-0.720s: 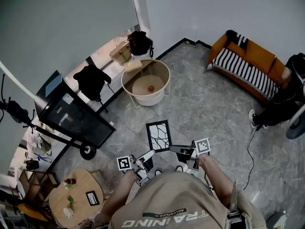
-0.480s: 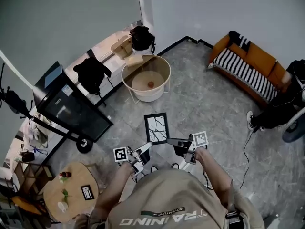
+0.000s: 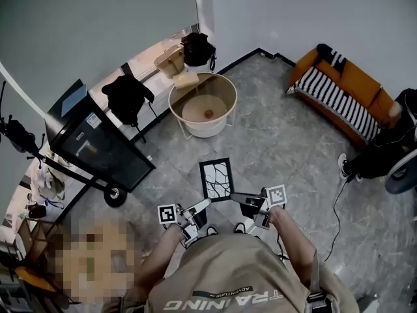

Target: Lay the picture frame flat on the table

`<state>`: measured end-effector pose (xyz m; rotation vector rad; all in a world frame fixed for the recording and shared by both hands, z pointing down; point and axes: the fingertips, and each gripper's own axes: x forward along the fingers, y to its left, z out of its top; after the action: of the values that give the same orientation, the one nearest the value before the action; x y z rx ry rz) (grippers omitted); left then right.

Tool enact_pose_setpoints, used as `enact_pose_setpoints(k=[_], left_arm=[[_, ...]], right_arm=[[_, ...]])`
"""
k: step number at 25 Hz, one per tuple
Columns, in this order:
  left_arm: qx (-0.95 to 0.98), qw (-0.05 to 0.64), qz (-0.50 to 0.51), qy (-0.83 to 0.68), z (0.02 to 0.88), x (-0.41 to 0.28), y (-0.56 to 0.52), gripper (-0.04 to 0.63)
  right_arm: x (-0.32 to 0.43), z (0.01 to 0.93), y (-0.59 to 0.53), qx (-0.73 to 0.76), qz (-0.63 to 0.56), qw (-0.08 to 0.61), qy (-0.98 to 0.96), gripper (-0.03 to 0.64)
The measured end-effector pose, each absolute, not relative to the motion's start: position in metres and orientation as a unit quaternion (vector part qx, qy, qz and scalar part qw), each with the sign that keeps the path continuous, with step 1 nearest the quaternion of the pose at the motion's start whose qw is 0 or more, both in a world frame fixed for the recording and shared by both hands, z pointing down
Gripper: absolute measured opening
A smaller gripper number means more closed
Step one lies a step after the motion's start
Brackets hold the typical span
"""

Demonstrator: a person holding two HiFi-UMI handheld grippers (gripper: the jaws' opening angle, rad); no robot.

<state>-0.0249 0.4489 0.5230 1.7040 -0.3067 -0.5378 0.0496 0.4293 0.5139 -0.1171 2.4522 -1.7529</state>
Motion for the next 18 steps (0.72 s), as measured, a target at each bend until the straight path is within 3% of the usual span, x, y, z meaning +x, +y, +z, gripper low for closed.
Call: enact_pose_setpoints(k=[18], left_arm=[[0.721, 0.649, -0.219, -0.101, 0.56, -0.024, 0.438, 0.074]], right_arm=[[0.053, 0.548, 0.421, -0.087, -0.592, 0.065, 0.798, 0.069]])
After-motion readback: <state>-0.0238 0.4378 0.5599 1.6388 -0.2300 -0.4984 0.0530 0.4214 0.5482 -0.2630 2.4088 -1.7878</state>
